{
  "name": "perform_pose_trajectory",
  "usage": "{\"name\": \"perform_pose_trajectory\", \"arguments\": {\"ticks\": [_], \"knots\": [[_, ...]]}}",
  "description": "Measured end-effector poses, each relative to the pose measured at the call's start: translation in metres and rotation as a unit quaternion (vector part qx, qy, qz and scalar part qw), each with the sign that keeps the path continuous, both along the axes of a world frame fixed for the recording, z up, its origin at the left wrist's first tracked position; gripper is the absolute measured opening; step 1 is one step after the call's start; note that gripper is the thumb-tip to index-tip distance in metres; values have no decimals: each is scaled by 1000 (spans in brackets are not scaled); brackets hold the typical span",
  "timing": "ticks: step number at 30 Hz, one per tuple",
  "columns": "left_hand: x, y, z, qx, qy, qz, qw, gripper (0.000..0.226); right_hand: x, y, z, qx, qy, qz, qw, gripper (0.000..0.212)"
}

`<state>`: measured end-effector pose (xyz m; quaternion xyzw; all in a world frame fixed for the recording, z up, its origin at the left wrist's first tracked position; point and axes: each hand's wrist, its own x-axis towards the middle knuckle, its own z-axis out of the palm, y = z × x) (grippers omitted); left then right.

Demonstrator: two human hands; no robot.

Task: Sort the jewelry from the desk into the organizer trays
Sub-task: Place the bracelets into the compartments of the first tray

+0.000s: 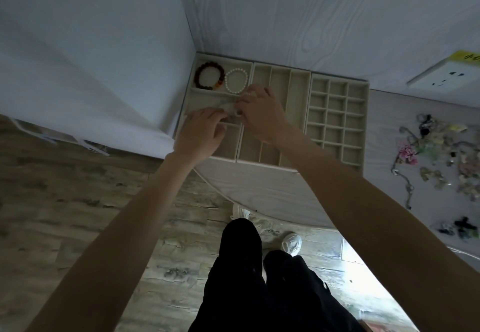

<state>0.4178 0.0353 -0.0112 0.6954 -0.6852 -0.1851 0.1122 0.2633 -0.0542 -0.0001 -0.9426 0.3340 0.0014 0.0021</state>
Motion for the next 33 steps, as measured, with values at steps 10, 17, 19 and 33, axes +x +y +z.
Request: {"name": "perform_pose_trajectory", "arguments": {"ticks": [10,17,19,33], "knots": [[-4,-11,3,-5,11,39,999,26,2,9,-8,48,9,1,999,29],[-6,1,1,-7,27,70,997,34,-5,14,-9,32,-38,-13,999,21],[-11,4,6,-34,14,78,996,33,-11,17,-6,40,-101,-26,994,28],[-260,-9,61,-139,121,-193,964,32,-281,107,43,102,-265,-364,887,20]]}}
